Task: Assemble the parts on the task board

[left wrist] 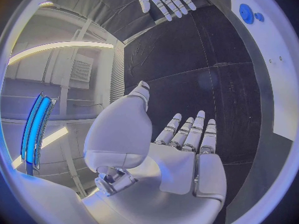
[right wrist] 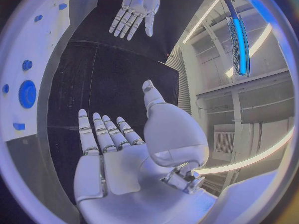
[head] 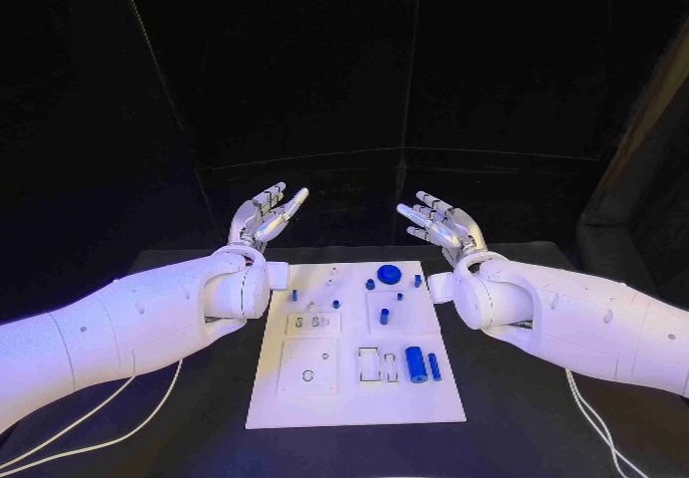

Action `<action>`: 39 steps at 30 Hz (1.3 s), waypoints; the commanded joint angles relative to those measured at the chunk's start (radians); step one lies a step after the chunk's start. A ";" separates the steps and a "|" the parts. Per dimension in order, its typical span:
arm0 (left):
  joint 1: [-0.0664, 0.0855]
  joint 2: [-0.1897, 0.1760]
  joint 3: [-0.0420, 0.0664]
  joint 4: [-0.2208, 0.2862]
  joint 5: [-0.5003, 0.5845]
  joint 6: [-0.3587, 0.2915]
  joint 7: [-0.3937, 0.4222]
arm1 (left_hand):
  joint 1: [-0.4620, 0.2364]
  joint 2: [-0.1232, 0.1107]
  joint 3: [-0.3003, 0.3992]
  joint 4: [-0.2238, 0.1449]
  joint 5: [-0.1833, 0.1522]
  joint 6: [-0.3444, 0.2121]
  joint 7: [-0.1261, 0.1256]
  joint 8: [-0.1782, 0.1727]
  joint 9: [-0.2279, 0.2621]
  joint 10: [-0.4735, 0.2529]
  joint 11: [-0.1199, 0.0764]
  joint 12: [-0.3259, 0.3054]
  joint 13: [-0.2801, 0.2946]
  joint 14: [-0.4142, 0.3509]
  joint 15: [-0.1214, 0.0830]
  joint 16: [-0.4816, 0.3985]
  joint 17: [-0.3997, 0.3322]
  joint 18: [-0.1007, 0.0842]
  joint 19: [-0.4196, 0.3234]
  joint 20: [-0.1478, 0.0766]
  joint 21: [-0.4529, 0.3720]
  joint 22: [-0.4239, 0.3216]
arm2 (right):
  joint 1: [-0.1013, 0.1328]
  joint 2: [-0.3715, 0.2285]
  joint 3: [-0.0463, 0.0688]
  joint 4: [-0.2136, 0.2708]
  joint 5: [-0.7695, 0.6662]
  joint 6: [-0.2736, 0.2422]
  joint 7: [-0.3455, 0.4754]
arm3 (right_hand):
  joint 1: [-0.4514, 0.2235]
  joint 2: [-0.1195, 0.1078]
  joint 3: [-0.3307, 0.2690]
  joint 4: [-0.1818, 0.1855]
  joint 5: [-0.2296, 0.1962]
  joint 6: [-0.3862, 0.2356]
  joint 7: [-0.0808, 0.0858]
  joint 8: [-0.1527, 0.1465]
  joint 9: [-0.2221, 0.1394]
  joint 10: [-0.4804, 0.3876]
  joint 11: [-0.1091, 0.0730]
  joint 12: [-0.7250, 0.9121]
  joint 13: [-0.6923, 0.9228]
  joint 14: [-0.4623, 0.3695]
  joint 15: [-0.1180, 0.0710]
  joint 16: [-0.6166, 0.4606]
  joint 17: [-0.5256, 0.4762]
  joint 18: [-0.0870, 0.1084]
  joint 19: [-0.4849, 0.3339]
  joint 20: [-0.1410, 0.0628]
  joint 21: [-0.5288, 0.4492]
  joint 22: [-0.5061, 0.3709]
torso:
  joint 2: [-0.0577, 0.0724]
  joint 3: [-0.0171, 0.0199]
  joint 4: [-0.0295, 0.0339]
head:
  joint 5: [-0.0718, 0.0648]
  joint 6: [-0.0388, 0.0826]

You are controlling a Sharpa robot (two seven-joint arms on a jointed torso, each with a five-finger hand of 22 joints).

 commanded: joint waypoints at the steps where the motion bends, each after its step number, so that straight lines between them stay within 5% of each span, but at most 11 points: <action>1: 0.015 0.016 -0.007 -0.036 0.035 0.124 0.048 | 0.050 -0.002 0.001 0.016 0.008 0.024 0.082 0.006 0.003 0.020 0.007 0.008 0.003 0.027 0.008 0.009 0.004 0.026 0.004 0.017 0.007 0.003 | 0.014 0.018 -0.003 -0.043 -0.122 0.214 -0.061 | 0.134 0.011 0.014 -0.061 0.009 0.176 0.138 0.031 0.018 0.258 0.033 0.040 0.021 0.337 0.014 0.057 0.025 0.061 0.249 0.011 0.055 0.028 | -0.001 0.0003 -0.0002 | 0.000 0.000; 4: 0.021 0.024 -0.011 -0.053 0.039 0.137 0.051 | 0.052 0.003 0.001 0.015 0.008 0.038 0.089 0.009 0.005 0.035 0.014 0.011 0.005 0.061 0.010 0.017 0.009 0.032 0.017 0.019 0.010 0.005 | 0.022 0.032 -0.007 -0.076 -0.150 0.266 -0.077 | 0.180 0.017 0.024 -0.092 0.000 0.387 0.120 0.071 0.038 0.507 0.005 0.093 0.036 0.509 -0.020 0.096 0.032 0.092 0.356 0.006 0.102 0.043 | -0.001 0.0003 -0.0002 | 0.000 0.000; 8: 0.022 0.024 -0.011 -0.054 0.039 0.138 0.051 | 0.068 0.018 0.000 0.006 0.008 0.103 0.099 0.021 0.012 0.107 0.024 0.022 0.012 0.163 0.012 0.043 0.023 0.036 0.093 0.022 0.032 0.019 | 0.029 0.042 -0.009 -0.099 -0.170 0.305 -0.088 | 0.208 0.028 0.034 -0.118 -0.009 0.585 0.092 0.099 0.046 0.604 -0.024 0.110 0.028 0.607 -0.052 0.105 0.026 0.098 0.434 -0.014 0.133 0.045 | -0.001 0.0003 -0.0002 | 0.000 0.000; 11: 0.022 0.024 -0.011 -0.054 0.039 0.138 0.051 | 0.091 0.031 -0.003 -0.012 0.008 0.168 0.102 0.033 0.018 0.231 0.032 0.044 0.023 0.265 0.012 0.071 0.035 0.034 0.185 0.022 0.060 0.033 | 0.030 0.045 -0.010 -0.105 -0.175 0.314 -0.091 | 0.214 0.030 0.038 -0.128 -0.011 0.604 0.088 0.095 0.042 0.622 -0.031 0.104 0.026 0.625 -0.056 0.099 0.025 0.099 0.446 -0.019 0.134 0.042 | -0.001 0.0003 -0.0002 | 0.000 0.000; 12: 0.021 -0.022 -0.012 -0.029 0.041 0.164 0.076 | 0.099 0.035 -0.006 -0.020 0.008 0.196 0.104 0.039 0.021 0.284 0.035 0.056 0.028 0.305 0.012 0.083 0.040 0.036 0.230 0.020 0.074 0.040 | 0.035 0.033 -0.008 -0.180 -0.448 0.175 -0.025 | 0.217 0.031 0.040 -0.136 -0.011 0.615 0.084 0.091 0.039 0.633 -0.033 0.099 0.026 0.638 -0.059 0.094 0.025 0.100 0.454 -0.022 0.135 0.039 | 0.022 -0.0042 0.0042 | -0.010 -0.008; 15: 0.021 -0.033 -0.012 -0.015 0.041 0.170 0.084 | 0.121 0.045 -0.012 -0.044 0.007 0.308 0.107 0.064 0.033 0.496 0.043 0.116 0.050 0.412 0.002 0.130 0.055 0.047 0.445 0.020 0.143 0.074 | 0.039 0.030 -0.008 -0.187 -0.513 0.165 -0.036 | 0.214 0.036 0.046 -0.153 -0.006 0.645 0.077 0.078 0.035 0.667 -0.040 0.087 0.025 0.685 -0.073 0.088 0.025 0.098 0.492 -0.037 0.147 0.036 | 0.027 -0.0040 0.0066 | -0.011 -0.009; 19: 0.021 -0.052 -0.012 0.013 0.034 0.186 0.084 | 0.143 0.063 -0.025 -0.078 0.009 0.519 0.096 0.116 0.054 0.669 0.006 0.180 0.062 0.570 -0.043 0.189 0.073 0.078 0.599 0.006 0.206 0.094 | 0.049 0.025 -0.008 -0.191 -0.613 0.160 -0.064 | 0.206 0.039 0.054 -0.177 0.005 0.690 0.067 0.069 0.035 0.728 -0.058 0.078 0.026 0.768 -0.099 0.094 0.032 0.098 0.553 -0.064 0.174 0.040 | 0.041 -0.0034 0.0113 | -0.015 -0.006; 26: 0.021 -0.085 -0.012 0.068 -0.058 0.226 0.076 | 0.154 0.085 -0.041 -0.112 0.008 0.598 0.073 0.132 0.050 0.765 -0.023 0.191 0.056 0.687 -0.079 0.215 0.091 0.078 0.697 -0.027 0.230 0.096 | 0.069 0.025 -0.007 -0.200 -0.824 0.169 -0.148 | 0.213 0.027 0.067 -0.181 0.029 0.721 0.057 0.054 0.036 0.778 -0.077 0.061 0.028 0.883 -0.136 0.118 0.047 0.098 0.640 -0.105 0.230 0.060 | 0.068 -0.0076 0.0228 | -0.025 0.003; 30: 0.021 -0.105 -0.012 0.107 -0.080 0.238 0.066 | 0.152 0.093 -0.053 -0.125 0.008 0.612 0.066 0.124 0.042 0.799 -0.035 0.186 0.052 0.751 -0.096 0.231 0.110 0.079 0.751 -0.045 0.242 0.097 | 0.081 0.034 -0.007 -0.205 -0.959 0.166 -0.194 | 0.227 0.010 0.080 -0.180 0.051 0.747 0.049 0.049 0.036 0.825 -0.097 0.057 0.030 1.014 -0.175 0.171 0.078 0.098 0.746 -0.153 0.319 0.103 | 0.086 -0.0119 0.0284 | -0.031 0.011; 34: 0.020 -0.122 -0.012 0.144 -0.068 0.243 0.058 | 0.151 0.096 -0.060 -0.132 0.008 0.616 0.064 0.118 0.038 0.811 -0.037 0.181 0.050 0.762 -0.100 0.228 0.117 0.077 0.768 -0.050 0.242 0.094 | 0.090 0.042 -0.007 -0.199 -1.074 0.181 -0.239 | 0.219 -0.007 0.088 -0.179 0.056 0.763 0.036 0.044 0.036 0.855 -0.113 0.046 0.029 1.107 -0.200 0.233 0.121 0.095 0.801 -0.184 0.395 0.144 | 0.103 -0.0156 0.0360 | -0.035 0.016; 39: 0.017 -0.141 -0.012 0.188 -0.060 0.249 0.052 | 0.151 0.100 -0.066 -0.141 0.008 0.620 0.064 0.112 0.034 0.814 -0.036 0.171 0.046 0.754 -0.098 0.212 0.119 0.075 0.769 -0.050 0.231 0.086 | 0.100 0.061 -0.006 -0.192 -1.236 0.244 -0.315 | 0.201 -0.020 0.100 -0.181 0.045 0.761 0.031 0.038 0.035 0.853 -0.118 0.030 0.029 1.110 -0.208 0.384 0.212 0.093 0.826 -0.197 0.476 0.191 | 0.122 -0.0163 0.0463 | -0.044 0.020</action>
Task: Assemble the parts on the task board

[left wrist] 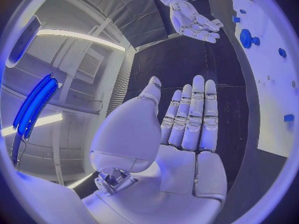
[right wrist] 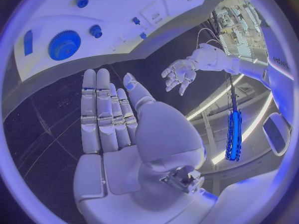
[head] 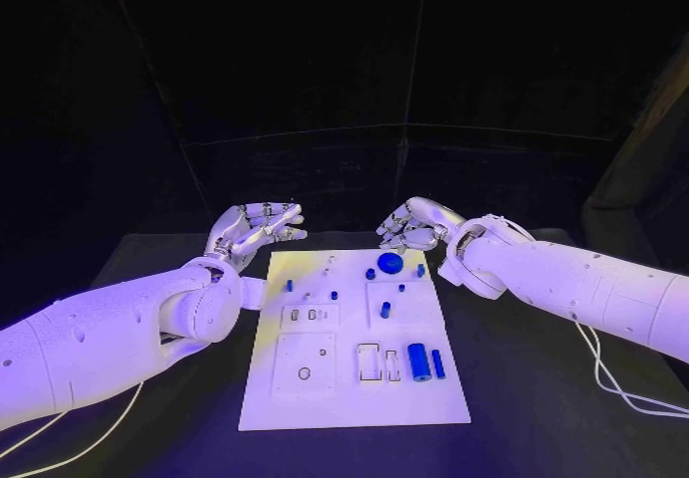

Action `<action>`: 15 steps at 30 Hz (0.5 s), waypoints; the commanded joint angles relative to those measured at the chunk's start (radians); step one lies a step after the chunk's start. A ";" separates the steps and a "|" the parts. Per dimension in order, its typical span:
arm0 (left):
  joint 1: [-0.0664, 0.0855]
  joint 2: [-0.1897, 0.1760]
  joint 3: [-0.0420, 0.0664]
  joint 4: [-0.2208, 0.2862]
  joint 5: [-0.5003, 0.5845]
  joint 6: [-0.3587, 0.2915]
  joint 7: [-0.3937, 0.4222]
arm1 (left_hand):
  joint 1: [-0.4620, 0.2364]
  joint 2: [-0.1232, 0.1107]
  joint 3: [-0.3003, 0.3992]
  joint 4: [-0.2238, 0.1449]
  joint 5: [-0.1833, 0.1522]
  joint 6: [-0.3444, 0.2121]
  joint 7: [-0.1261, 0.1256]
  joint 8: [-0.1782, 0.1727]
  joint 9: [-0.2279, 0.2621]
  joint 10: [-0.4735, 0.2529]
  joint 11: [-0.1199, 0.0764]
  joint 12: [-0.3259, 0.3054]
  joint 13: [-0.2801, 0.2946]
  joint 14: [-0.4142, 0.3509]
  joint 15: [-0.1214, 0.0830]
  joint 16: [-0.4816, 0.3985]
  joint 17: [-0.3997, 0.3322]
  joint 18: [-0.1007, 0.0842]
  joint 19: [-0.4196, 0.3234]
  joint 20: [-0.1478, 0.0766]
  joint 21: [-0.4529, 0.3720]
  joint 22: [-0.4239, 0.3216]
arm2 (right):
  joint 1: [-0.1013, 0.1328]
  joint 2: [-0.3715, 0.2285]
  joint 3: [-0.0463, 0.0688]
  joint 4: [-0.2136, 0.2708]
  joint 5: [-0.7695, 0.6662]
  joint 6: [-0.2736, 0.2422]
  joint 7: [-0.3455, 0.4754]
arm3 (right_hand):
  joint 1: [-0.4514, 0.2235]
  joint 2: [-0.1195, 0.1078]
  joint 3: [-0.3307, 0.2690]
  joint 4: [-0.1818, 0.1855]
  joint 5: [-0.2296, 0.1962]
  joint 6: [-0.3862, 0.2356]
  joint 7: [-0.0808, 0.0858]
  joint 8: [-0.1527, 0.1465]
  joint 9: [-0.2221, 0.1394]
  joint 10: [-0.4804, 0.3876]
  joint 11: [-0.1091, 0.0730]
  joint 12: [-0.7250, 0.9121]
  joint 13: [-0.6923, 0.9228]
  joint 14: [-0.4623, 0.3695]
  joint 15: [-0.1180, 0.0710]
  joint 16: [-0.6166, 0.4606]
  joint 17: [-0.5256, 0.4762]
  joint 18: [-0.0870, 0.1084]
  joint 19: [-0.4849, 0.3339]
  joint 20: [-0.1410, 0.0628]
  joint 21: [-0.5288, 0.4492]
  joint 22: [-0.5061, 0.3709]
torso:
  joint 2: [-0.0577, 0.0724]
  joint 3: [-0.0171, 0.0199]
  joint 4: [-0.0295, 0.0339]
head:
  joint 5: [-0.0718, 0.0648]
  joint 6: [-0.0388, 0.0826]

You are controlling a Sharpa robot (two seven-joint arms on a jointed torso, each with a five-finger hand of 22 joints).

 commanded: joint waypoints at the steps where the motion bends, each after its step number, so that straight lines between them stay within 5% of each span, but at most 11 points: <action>1: 0.000 -0.010 0.001 0.026 -0.012 0.032 -0.001 | -0.002 0.010 -0.002 -0.009 0.004 0.006 -0.001 -0.009 -0.002 0.008 0.001 -0.008 -0.002 -0.005 0.003 -0.010 0.001 0.005 0.008 0.001 -0.010 -0.004 | 0.009 0.013 0.001 0.006 -0.240 0.066 -0.108 | -0.022 -0.034 0.022 -0.001 0.000 0.021 -0.011 -0.014 0.000 0.024 -0.013 -0.021 0.000 0.085 -0.028 0.204 0.123 0.007 0.080 -0.038 0.141 0.077 | 0.025 -0.0019 0.0126 | -0.008 0.006; 8: -0.001 -0.027 0.001 0.068 -0.010 0.038 -0.004 | -0.004 0.014 -0.009 -0.018 0.004 0.005 0.002 -0.018 -0.005 0.002 0.005 -0.024 -0.007 -0.010 0.006 -0.025 0.004 0.005 0.008 0.004 -0.023 -0.012 | 0.024 0.031 0.002 0.015 -0.378 0.123 -0.170 | -0.034 -0.051 0.050 0.001 0.002 -0.007 -0.015 -0.015 -0.001 -0.013 -0.012 -0.020 0.001 0.078 -0.026 0.396 0.240 0.008 0.079 -0.039 0.251 0.145 | 0.051 -0.0052 0.0229 | -0.016 0.026; 15: -0.001 -0.036 0.001 0.090 -0.010 0.041 -0.006 | -0.005 0.015 -0.012 -0.022 0.004 0.005 0.004 -0.022 -0.005 -0.001 0.007 -0.030 -0.009 -0.011 0.008 -0.030 0.005 0.005 0.009 0.005 -0.027 -0.016 | 0.034 0.041 0.002 0.025 -0.438 0.168 -0.204 | -0.044 -0.062 0.070 0.002 -0.015 -0.014 -0.015 -0.013 0.000 -0.040 -0.008 -0.019 0.001 0.061 -0.020 0.553 0.381 0.009 0.049 -0.033 0.332 0.198 | 0.069 -0.0050 0.0249 | -0.018 0.029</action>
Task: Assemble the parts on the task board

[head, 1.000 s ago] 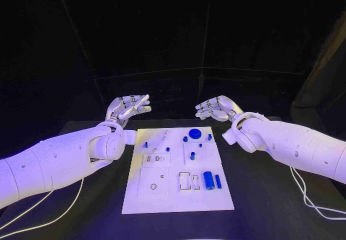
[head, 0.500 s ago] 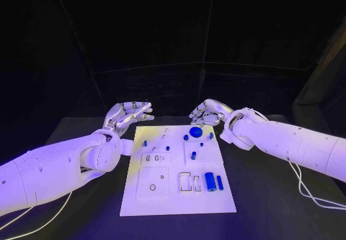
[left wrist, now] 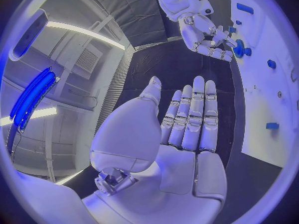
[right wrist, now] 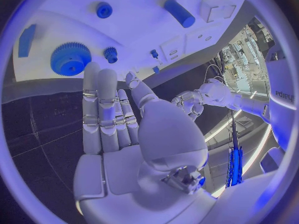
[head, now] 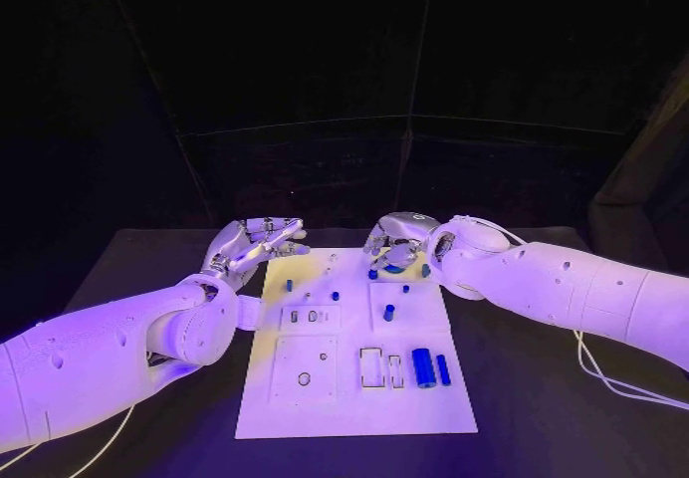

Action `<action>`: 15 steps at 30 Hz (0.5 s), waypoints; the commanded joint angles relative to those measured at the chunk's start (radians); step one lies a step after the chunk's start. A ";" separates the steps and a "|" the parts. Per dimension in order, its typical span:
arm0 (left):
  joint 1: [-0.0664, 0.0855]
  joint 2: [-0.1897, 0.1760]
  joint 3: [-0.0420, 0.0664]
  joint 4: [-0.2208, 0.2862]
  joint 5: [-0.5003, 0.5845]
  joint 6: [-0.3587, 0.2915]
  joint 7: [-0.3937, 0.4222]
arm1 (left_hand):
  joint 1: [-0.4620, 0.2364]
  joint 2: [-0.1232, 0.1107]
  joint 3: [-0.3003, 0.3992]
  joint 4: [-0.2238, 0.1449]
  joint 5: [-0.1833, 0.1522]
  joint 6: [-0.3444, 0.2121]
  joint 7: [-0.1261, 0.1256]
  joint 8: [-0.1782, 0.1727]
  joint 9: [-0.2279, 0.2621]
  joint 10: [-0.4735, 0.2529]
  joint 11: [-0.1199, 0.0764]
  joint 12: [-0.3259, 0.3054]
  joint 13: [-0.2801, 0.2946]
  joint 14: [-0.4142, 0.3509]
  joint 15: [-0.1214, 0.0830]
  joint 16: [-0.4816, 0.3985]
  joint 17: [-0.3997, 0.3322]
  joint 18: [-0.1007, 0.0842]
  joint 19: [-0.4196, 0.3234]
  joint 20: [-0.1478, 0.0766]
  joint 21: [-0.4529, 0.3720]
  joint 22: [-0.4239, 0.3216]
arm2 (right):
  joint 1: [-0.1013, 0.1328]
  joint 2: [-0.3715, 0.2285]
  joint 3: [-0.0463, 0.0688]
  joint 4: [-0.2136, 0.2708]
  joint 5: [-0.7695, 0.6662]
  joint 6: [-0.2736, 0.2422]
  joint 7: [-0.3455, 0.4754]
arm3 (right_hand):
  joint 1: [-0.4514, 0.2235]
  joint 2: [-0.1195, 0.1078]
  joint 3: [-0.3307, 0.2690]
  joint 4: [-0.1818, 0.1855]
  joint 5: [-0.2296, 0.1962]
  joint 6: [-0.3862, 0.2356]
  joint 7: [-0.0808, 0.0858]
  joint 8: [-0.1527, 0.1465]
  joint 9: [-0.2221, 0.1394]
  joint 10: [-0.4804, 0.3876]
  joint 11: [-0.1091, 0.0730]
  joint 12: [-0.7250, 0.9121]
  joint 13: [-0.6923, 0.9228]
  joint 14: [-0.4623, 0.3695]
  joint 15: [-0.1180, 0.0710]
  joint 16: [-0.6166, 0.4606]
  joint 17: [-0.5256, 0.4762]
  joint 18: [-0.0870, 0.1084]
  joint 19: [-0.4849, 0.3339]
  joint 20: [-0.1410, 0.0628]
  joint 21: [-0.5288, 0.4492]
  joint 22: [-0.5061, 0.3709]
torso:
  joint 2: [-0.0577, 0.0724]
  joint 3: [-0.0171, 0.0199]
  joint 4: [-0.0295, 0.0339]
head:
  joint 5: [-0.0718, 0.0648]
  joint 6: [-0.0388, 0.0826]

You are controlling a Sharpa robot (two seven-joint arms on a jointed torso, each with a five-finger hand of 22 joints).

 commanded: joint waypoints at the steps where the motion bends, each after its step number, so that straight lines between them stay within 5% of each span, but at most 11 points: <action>1: 0.002 -0.003 0.001 0.009 -0.006 0.020 0.001 | 0.000 0.010 -0.002 -0.007 0.004 0.004 0.004 -0.007 -0.001 -0.002 0.007 -0.005 -0.002 -0.005 0.002 -0.004 0.001 0.005 0.006 0.001 -0.004 -0.001 | 0.005 0.002 0.001 0.005 -0.091 0.063 -0.052 | -0.003 -0.008 0.008 0.002 -0.014 -0.004 -0.001 -0.002 0.001 -0.009 0.000 -0.002 0.002 0.025 0.006 0.046 0.047 0.009 -0.011 0.002 0.019 0.012 | 0.015 -0.0002 0.0021 | -0.001 0.001; 15: 0.002 -0.007 0.001 0.008 -0.006 0.029 -0.006 | 0.000 0.011 -0.003 -0.008 0.004 0.004 0.005 -0.009 -0.001 -0.003 0.008 -0.007 -0.002 -0.005 0.003 -0.007 0.002 0.005 0.006 0.002 -0.006 -0.003 | 0.008 0.009 0.001 0.004 -0.116 0.130 -0.074 | -0.011 -0.009 0.033 0.003 -0.022 0.005 0.002 0.000 0.001 -0.006 0.003 0.000 0.002 0.023 0.012 0.263 0.267 0.006 -0.036 0.010 0.149 0.117 | 0.025 0.0009 0.0023 | -0.004 -0.002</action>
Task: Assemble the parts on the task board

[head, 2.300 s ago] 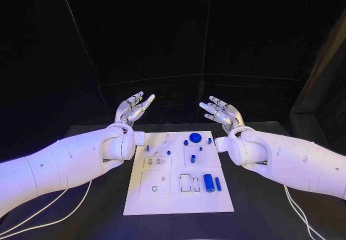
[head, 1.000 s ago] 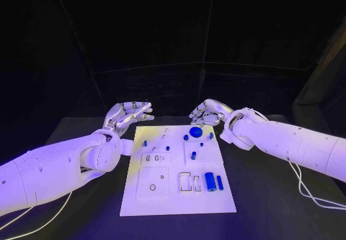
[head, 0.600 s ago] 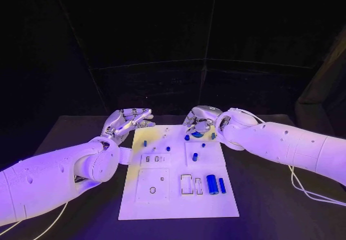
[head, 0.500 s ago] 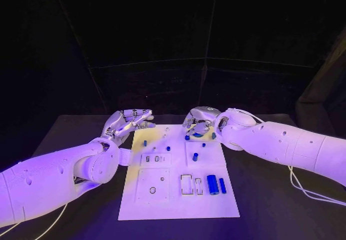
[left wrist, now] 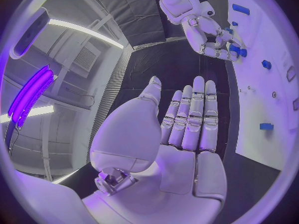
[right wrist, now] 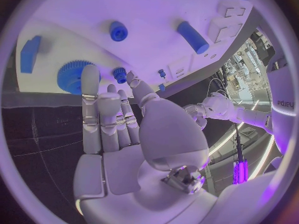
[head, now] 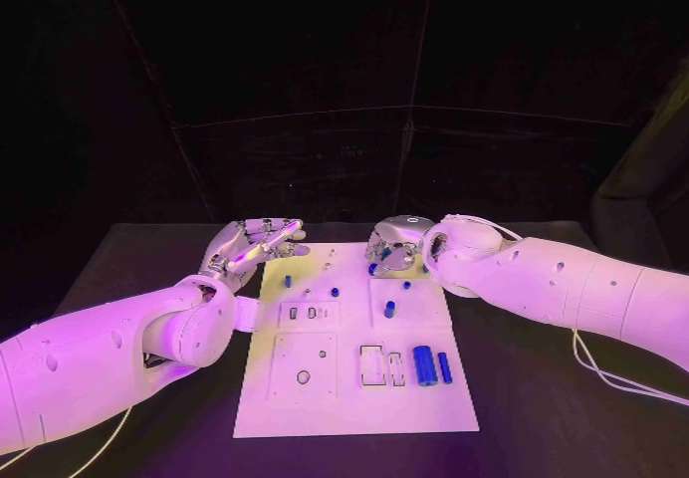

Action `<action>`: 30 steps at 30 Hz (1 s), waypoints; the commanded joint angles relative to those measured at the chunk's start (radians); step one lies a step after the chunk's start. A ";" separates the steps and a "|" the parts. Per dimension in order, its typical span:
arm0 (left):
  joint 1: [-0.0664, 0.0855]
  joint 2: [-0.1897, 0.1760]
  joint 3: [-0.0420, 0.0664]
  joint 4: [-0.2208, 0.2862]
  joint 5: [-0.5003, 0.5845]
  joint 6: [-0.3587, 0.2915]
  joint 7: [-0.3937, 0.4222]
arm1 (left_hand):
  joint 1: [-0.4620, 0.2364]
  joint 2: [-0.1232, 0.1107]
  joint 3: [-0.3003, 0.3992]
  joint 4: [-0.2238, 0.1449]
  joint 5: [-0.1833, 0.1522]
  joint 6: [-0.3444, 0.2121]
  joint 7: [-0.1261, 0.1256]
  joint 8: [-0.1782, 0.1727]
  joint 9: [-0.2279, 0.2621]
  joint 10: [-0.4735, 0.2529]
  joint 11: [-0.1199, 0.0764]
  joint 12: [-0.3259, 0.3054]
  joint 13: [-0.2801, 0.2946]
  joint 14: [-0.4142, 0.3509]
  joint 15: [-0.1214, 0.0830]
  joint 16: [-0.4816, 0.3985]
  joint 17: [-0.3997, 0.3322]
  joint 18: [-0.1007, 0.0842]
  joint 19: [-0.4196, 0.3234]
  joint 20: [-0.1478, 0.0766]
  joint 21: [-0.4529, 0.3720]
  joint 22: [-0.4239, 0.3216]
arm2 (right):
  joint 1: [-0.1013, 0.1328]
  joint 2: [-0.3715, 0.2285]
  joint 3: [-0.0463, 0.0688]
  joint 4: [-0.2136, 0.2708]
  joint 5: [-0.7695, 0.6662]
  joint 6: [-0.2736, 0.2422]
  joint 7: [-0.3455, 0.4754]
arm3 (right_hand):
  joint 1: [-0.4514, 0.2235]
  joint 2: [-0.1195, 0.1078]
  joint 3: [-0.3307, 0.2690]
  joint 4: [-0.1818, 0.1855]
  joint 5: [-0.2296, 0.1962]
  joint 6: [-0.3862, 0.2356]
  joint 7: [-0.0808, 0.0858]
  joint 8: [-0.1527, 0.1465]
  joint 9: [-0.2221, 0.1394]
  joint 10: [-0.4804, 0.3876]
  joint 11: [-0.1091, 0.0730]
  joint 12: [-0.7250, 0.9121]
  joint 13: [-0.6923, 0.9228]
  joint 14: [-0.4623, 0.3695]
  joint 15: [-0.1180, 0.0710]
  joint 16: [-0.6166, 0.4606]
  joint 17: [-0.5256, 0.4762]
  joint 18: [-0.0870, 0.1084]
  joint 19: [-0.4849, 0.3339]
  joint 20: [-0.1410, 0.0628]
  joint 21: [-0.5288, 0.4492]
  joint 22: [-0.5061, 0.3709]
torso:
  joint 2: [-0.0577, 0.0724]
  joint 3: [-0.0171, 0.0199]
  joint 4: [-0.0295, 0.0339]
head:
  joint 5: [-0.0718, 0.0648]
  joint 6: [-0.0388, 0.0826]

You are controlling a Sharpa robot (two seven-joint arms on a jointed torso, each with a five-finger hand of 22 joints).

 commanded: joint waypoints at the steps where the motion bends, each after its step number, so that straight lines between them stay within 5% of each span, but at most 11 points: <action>1: 0.001 -0.001 0.001 -0.001 -0.006 0.019 0.000 | 0.000 0.011 -0.001 -0.006 0.004 0.004 0.005 -0.005 -0.001 0.001 0.004 -0.003 -0.001 -0.005 0.003 -0.005 0.001 0.005 0.006 0.002 -0.006 -0.002 | 0.003 0.002 0.001 0.001 -0.029 0.050 -0.018 | -0.008 -0.005 0.012 -0.001 -0.006 0.007 0.002 0.000 0.001 -0.001 -0.002 0.000 0.001 0.018 0.008 0.029 0.028 0.005 -0.006 0.001 0.032 0.033 | 0.004 0.0009 0.0001 | 0.000 0.000; 6: 0.002 0.000 0.001 -0.004 -0.006 0.022 -0.002 | -0.001 0.010 -0.003 -0.007 0.004 0.003 0.006 -0.007 -0.001 -0.001 0.005 -0.006 -0.002 -0.005 0.004 -0.007 0.002 0.005 0.008 0.002 -0.007 -0.003 | 0.003 0.007 0.001 -0.001 -0.030 0.059 -0.013 | -0.007 0.008 0.032 -0.002 -0.012 0.026 -0.004 0.004 0.003 0.018 -0.007 0.004 0.002 0.020 0.005 0.072 0.072 -0.001 0.000 0.000 0.082 0.089 | 0.006 0.0019 0.0004 | 0.002 0.000; 13: 0.002 -0.002 0.001 -0.004 -0.006 0.026 -0.006 | -0.002 0.012 -0.004 -0.008 0.004 0.002 0.007 -0.009 -0.002 -0.002 0.006 -0.008 -0.002 -0.005 0.004 -0.009 0.002 0.005 0.009 0.002 -0.008 -0.004 | 0.003 0.016 0.001 -0.009 -0.030 0.072 -0.004 | -0.002 0.054 0.111 -0.002 -0.073 0.062 -0.012 0.007 0.003 0.056 -0.017 0.004 0.001 0.022 -0.004 0.134 0.136 -0.013 0.013 -0.003 0.163 0.183 | 0.009 0.0032 0.0017 | 0.000 -0.001; 21: 0.002 -0.007 0.001 -0.004 -0.006 0.029 -0.011 | -0.002 0.014 -0.004 -0.009 0.004 0.001 0.008 -0.011 -0.002 -0.003 0.006 -0.010 -0.002 -0.004 0.004 -0.010 0.003 0.005 0.010 0.003 -0.010 -0.005 | 0.003 0.024 0.001 -0.019 -0.031 0.084 -0.004 | -0.015 0.053 0.190 0.001 -0.089 0.088 -0.016 0.004 0.003 0.078 -0.021 0.000 0.001 0.016 -0.008 0.164 0.157 -0.017 0.008 -0.003 0.209 0.228 | 0.012 0.0029 0.0032 | 0.000 -0.005; 30: 0.002 -0.007 0.001 -0.007 -0.006 0.032 -0.013 | -0.001 0.017 -0.004 -0.011 0.004 0.001 0.007 -0.012 -0.002 -0.003 0.006 -0.012 -0.002 -0.003 0.004 -0.012 0.004 0.005 0.011 0.003 -0.011 -0.006 | 0.003 0.017 0.001 -0.004 -0.008 -0.046 0.008 | -0.025 0.035 0.252 0.005 -0.095 0.107 -0.019 0.003 0.003 0.096 -0.025 0.000 0.002 0.013 -0.012 0.184 0.169 -0.021 0.009 -0.003 0.244 0.264 | 0.013 0.0031 0.0020 | 0.003 -0.003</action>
